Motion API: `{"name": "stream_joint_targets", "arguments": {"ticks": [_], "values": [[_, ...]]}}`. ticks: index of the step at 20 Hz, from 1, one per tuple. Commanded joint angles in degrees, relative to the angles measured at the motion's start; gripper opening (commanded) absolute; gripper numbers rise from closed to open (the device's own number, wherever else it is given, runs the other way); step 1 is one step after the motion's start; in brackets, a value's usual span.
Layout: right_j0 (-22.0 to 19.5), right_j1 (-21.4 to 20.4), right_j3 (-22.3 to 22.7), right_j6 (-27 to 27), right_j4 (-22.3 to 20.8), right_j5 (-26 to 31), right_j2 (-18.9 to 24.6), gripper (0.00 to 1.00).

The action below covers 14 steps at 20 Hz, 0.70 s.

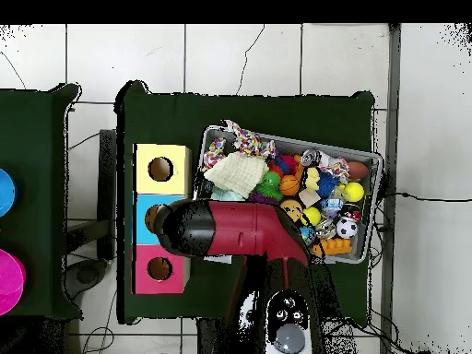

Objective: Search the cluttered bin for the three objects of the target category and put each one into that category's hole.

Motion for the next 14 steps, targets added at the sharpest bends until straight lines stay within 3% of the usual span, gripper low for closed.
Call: {"name": "stream_joint_targets", "arguments": {"ticks": [1,14], "values": [[2.2,1.6,8.2,14.4,5.5,7.4,0.5,0.00],[5.7,-0.8,13.0,16.0,11.3,10.1,-4.2,0.00]]}}
